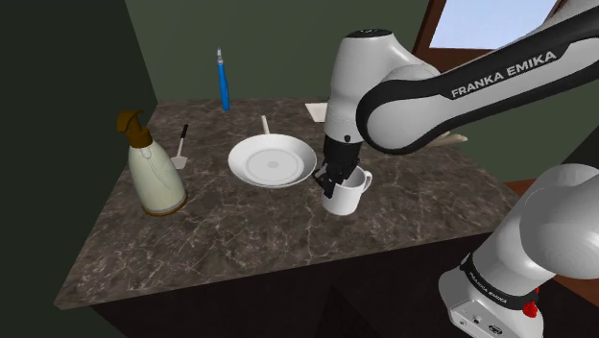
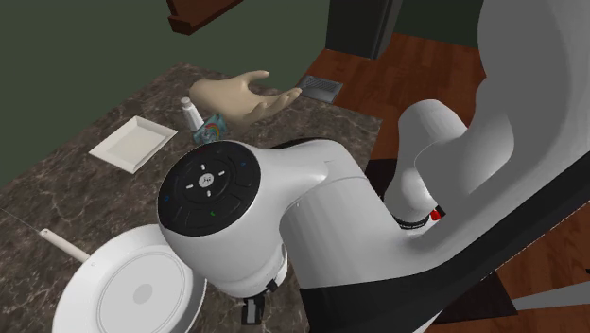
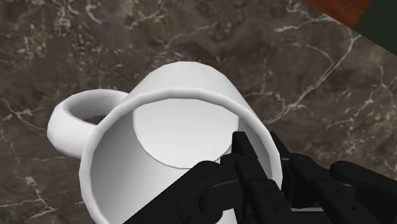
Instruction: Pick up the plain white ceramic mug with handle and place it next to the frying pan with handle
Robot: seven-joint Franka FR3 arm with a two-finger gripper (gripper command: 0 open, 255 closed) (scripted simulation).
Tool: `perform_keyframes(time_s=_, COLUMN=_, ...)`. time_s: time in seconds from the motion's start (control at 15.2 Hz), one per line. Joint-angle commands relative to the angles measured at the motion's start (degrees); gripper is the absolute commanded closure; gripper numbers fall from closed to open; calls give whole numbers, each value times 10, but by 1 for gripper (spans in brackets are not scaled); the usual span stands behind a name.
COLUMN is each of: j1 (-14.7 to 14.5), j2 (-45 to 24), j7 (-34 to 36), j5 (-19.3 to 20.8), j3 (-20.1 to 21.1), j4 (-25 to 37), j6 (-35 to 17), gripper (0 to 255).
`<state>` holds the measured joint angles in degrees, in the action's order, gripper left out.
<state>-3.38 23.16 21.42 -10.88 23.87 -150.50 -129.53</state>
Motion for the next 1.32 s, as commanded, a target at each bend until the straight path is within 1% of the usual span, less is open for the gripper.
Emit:
perform_keyframes(time_s=0.0, j1=2, j2=-12, j7=2, j5=1, j3=4, j4=-8, j6=-20, gripper=255)
perform_keyframes(time_s=0.53, j1=2, j2=-12, j7=2, j5=1, j3=4, j4=-8, j6=-20, gripper=255)
perform_keyframes(time_s=0.59, j1=2, j2=-12, j7=2, j5=1, j3=4, j4=-8, j6=-20, gripper=0)
perform_keyframes(time_s=0.92, j1=2, j2=-12, j7=2, j5=1, j3=4, j4=-8, j6=-20, gripper=0)
perform_keyframes(time_s=1.19, j1=-2, j2=35, j7=-4, j5=-1, j3=-12, j4=33, j6=67, gripper=0)
perform_keyframes(time_s=1.25, j1=-3, j2=35, j7=-4, j5=-1, j3=-12, j4=33, j6=67, gripper=0)
